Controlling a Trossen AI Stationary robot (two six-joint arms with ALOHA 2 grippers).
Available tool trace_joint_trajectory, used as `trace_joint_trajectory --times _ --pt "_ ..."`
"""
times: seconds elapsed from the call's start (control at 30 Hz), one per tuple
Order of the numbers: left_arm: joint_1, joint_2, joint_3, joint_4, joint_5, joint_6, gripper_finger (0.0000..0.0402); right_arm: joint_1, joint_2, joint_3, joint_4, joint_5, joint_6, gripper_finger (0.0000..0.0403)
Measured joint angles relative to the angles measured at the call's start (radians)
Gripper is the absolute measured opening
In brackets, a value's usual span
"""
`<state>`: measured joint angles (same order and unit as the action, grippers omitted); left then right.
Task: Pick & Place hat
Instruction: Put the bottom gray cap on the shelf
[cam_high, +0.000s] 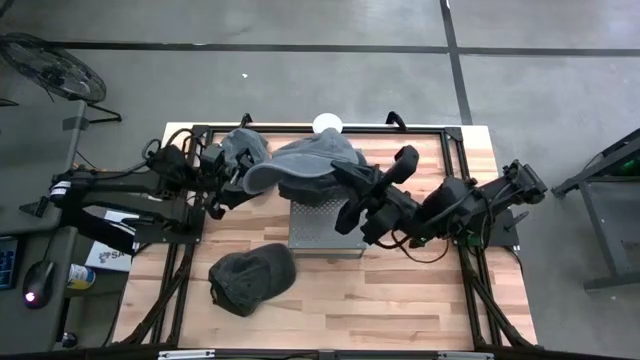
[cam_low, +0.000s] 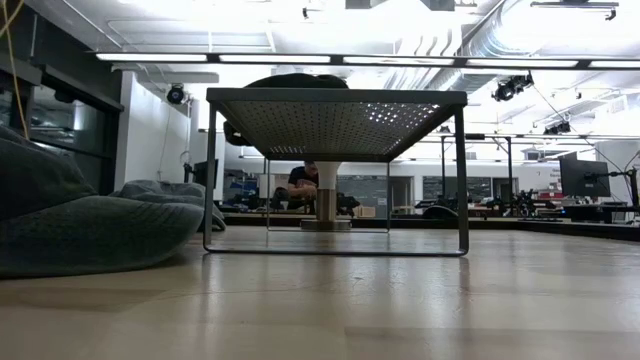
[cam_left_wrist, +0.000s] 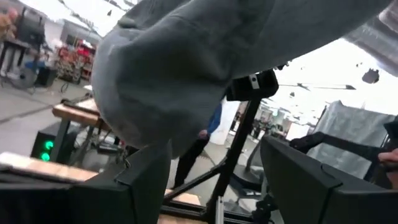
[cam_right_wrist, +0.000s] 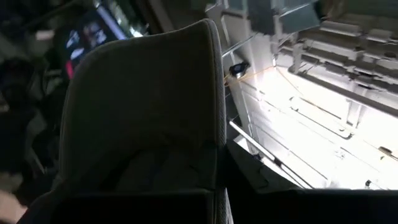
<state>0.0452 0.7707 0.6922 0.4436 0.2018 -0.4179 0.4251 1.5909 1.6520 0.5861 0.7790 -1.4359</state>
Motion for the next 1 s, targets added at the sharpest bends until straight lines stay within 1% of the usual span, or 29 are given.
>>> trace_joint_trajectory --times 0.1,0.23,0.37,0.47,0.53,0.63,0.8,0.93,1.0 --pt "0.000 0.008 0.024 0.000 0.000 0.059 0.0245 0.009 -0.009 0.001 0.032 -0.036 0.044 0.0004" --pt "0.000 0.005 0.035 0.003 -0.019 0.132 0.0245 0.016 -0.040 0.013 0.034 -0.144 0.156 0.0004" --pt "0.000 0.010 0.036 0.036 -0.034 0.151 0.0245 0.011 -0.075 0.015 0.022 -0.308 0.281 0.0004" --pt "0.000 0.036 0.037 0.107 -0.017 0.128 0.0245 -0.012 -0.095 0.015 -0.036 -0.437 0.362 0.0004" --pt "0.000 0.067 0.037 0.182 0.009 0.092 0.0245 -0.037 -0.106 0.015 -0.089 -0.529 0.431 0.0004" --pt "0.000 0.115 0.037 0.308 0.042 0.008 0.0245 -0.083 -0.120 0.015 -0.156 -0.703 0.536 0.0004" --pt "0.000 0.196 0.037 0.477 0.116 -0.209 0.0245 -0.150 -0.135 0.015 -0.204 -0.940 0.663 0.0004" --pt "0.000 0.230 0.037 0.509 0.131 -0.418 0.0245 -0.203 -0.136 0.015 -0.209 -1.119 0.746 0.0004" --pt "-0.002 0.247 0.037 0.509 0.131 -0.503 0.0245 -0.230 -0.136 0.015 -0.210 -1.179 0.772 0.0004"
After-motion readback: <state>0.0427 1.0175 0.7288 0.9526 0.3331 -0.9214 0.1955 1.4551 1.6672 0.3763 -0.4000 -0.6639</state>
